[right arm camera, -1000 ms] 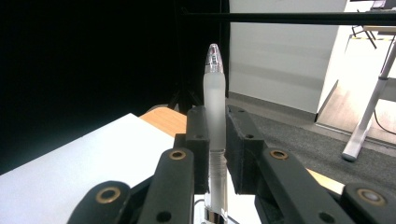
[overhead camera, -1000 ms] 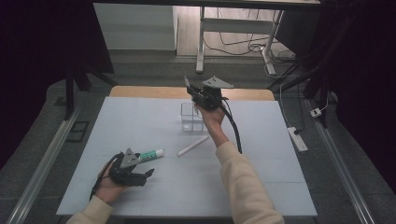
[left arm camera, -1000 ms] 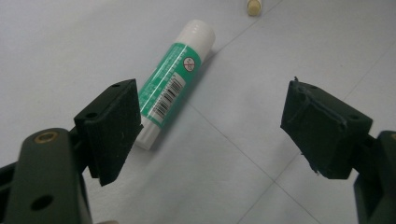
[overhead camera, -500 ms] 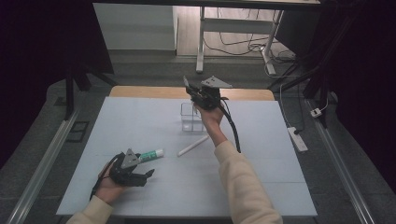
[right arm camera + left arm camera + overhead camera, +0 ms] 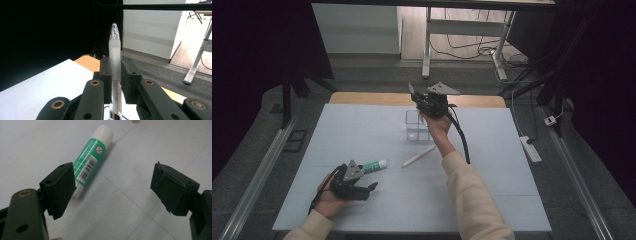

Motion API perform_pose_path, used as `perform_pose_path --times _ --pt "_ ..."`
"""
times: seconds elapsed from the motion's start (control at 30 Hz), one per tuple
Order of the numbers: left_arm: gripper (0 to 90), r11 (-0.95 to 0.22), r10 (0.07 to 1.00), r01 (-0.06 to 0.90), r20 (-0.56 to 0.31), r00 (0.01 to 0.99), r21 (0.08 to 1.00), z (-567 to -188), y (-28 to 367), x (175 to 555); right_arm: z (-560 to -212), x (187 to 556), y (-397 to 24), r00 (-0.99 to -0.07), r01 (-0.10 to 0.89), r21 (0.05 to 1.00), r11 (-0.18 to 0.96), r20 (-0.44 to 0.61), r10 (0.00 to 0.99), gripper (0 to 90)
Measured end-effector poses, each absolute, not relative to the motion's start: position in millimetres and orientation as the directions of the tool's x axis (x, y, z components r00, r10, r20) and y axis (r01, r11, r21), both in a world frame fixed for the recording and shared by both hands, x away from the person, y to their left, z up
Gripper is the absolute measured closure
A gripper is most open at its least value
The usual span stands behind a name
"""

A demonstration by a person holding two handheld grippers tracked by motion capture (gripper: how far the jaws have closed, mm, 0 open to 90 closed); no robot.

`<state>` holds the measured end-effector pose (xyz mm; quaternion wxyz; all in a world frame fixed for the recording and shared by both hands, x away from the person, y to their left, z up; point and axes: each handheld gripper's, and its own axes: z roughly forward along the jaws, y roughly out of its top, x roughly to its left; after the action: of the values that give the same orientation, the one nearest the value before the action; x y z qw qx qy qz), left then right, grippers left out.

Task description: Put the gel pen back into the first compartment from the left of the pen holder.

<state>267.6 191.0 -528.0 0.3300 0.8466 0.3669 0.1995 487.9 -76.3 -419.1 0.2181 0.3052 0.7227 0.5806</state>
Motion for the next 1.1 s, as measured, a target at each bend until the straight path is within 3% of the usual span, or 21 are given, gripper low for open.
perform_pose_path --times 1.1 --pt "21.1 -0.542 0.736 0.485 0.11 0.668 0.686 -530.6 187.8 267.7 -441.8 490.5 -81.6 -0.713 0.236 0.959 0.158 0.06 0.698 79.4"
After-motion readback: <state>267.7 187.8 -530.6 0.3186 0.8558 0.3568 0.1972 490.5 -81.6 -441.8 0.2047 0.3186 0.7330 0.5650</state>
